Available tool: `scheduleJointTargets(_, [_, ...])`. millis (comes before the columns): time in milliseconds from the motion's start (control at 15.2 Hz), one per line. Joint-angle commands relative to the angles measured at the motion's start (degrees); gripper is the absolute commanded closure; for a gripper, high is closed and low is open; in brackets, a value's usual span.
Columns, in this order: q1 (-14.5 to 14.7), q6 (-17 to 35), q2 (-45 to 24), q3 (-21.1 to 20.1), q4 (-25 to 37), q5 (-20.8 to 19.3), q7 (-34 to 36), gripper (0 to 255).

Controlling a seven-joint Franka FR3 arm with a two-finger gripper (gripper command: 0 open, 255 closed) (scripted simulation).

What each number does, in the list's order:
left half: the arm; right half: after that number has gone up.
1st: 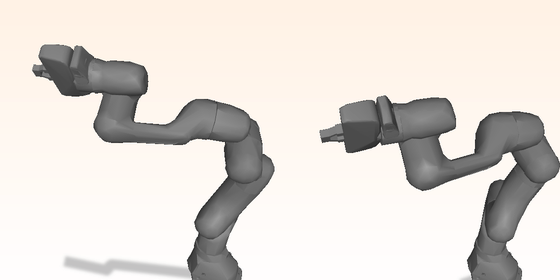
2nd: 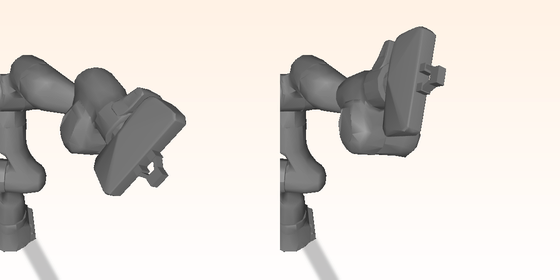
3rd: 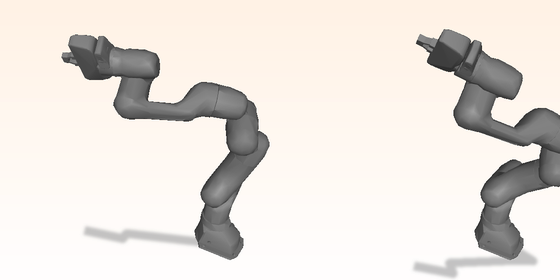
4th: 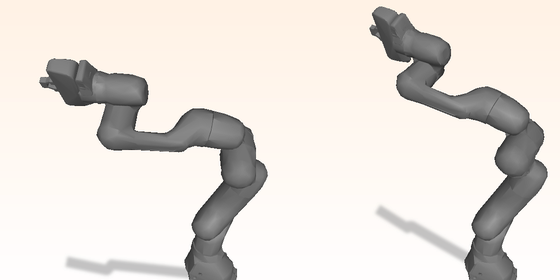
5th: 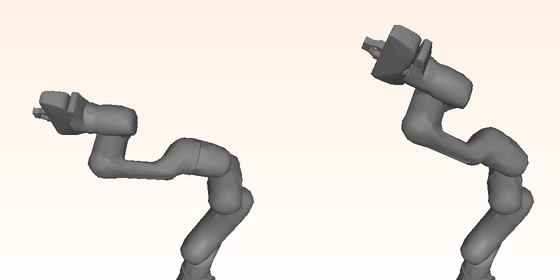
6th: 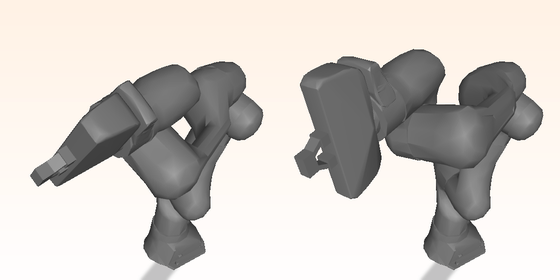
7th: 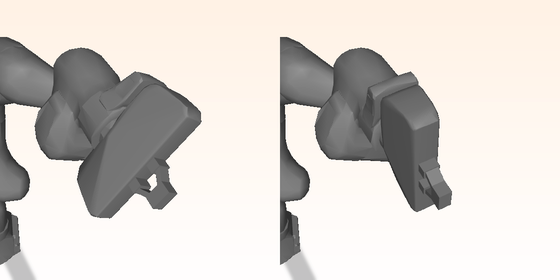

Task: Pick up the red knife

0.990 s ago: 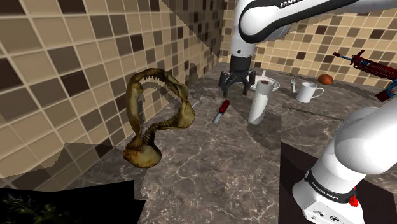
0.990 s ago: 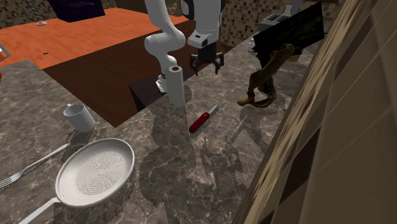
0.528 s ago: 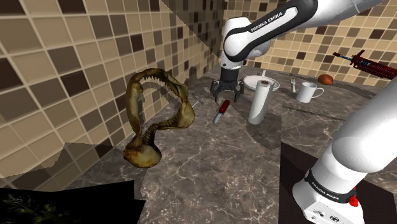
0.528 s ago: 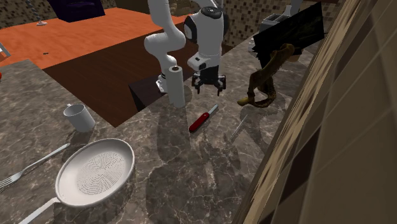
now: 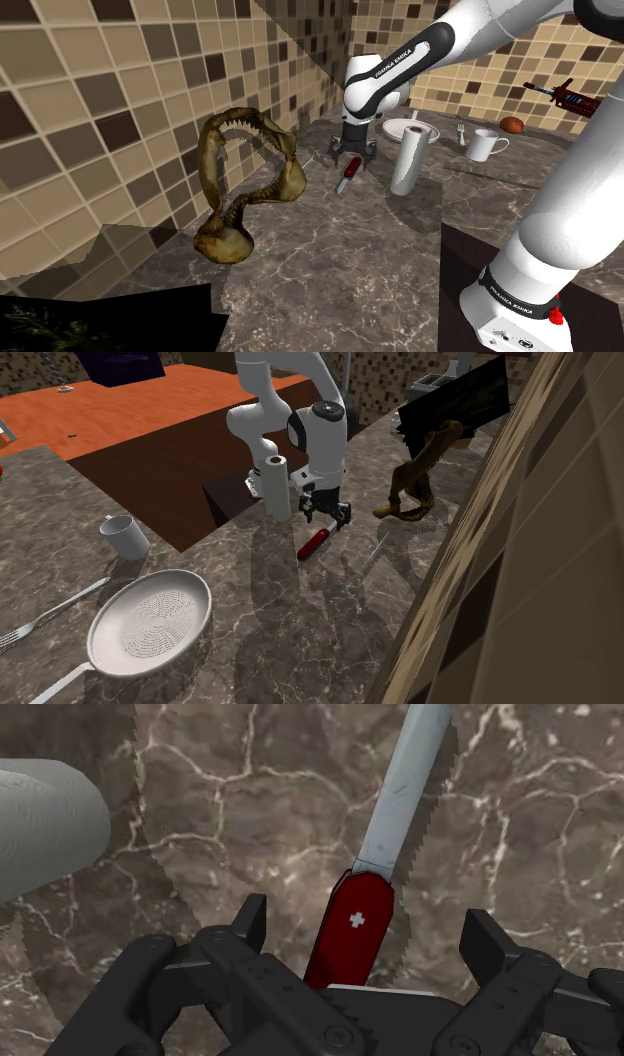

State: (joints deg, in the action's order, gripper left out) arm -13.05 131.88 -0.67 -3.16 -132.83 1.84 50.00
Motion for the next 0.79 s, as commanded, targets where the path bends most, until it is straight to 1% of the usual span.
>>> scheduleJointTargets(0, [-0.1, 1.9, -1.5, 0.1, -0.3, -0.1, 0.1, 0])
scheduleJointTargets(198, [-0.1, 4.2, -3.1, 0.1, -1.0, -0.2, 0.1, 0])
scheduleJointTargets(330, [-0.1, 4.6, -3.4, 0.1, -1.1, -0.2, 0.1, 0])
scheduleJointTargets(396, [-0.1, 4.7, -3.5, 0.1, -1.1, -0.2, 0.1, 255])
scheduleJointTargets(726, [-0.1, 4.7, -3.5, 0.1, -1.1, -0.2, 0.1, 255])
